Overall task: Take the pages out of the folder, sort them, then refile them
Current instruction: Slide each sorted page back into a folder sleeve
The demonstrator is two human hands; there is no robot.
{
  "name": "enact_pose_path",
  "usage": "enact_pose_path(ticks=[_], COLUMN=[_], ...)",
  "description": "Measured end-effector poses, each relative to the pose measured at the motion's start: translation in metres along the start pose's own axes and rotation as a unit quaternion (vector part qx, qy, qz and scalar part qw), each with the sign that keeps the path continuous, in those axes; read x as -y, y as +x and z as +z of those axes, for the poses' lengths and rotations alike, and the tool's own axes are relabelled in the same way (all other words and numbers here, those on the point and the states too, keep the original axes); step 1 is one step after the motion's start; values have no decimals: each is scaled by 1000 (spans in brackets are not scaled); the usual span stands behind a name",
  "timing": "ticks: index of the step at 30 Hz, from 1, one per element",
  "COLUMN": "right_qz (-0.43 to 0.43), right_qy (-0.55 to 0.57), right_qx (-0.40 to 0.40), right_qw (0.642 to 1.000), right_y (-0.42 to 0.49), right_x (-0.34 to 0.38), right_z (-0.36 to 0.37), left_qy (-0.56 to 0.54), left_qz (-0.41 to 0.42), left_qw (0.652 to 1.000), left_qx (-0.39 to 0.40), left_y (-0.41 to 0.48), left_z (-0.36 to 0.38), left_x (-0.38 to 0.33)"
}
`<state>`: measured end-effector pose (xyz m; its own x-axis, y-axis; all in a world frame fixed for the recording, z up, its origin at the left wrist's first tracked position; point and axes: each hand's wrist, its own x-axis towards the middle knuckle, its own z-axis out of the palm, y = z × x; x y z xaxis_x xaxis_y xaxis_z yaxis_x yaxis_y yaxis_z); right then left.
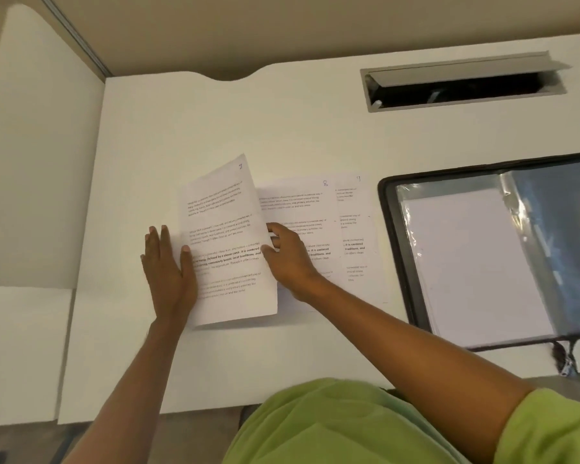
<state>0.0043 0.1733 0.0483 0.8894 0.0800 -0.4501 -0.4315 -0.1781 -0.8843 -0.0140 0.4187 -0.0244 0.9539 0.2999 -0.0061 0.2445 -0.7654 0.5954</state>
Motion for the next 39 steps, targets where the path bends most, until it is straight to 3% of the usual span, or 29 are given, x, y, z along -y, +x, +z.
enact_pose_path(ticks=[5,8,11,15,28,35,37,39], right_qz=[16,30,38,42,46,68,69,71], right_qy=[82,118,136,141,74,68,66,62], right_qx=[8,7,-2,-15,-42,-49,-50,-53], right_qw=[996,993,990,989,995,994,994,994], right_y=[-18,-30,-43,-60,-83,-91,-92,-92], right_x=[-13,-26,-37,-52,-101,-120,-122,-124], right_z=[-80,-133,-185,-266,-517,-610,-628,-643], left_qy=[-140,-288,-379,-411,-422,-379,-353,-283], left_qz=[-61,-156,-163,-133,-179,-142,-116,-61], left_qw=[988,940,900,881,846,867,890,934], left_qx=[32,91,143,190,274,291,264,212], left_y=[-3,-4,-12,-43,-150,-173,-170,-162], left_z=[5,24,48,90,231,282,294,312], left_x=[-76,-120,-161,-225,-425,-493,-502,-506])
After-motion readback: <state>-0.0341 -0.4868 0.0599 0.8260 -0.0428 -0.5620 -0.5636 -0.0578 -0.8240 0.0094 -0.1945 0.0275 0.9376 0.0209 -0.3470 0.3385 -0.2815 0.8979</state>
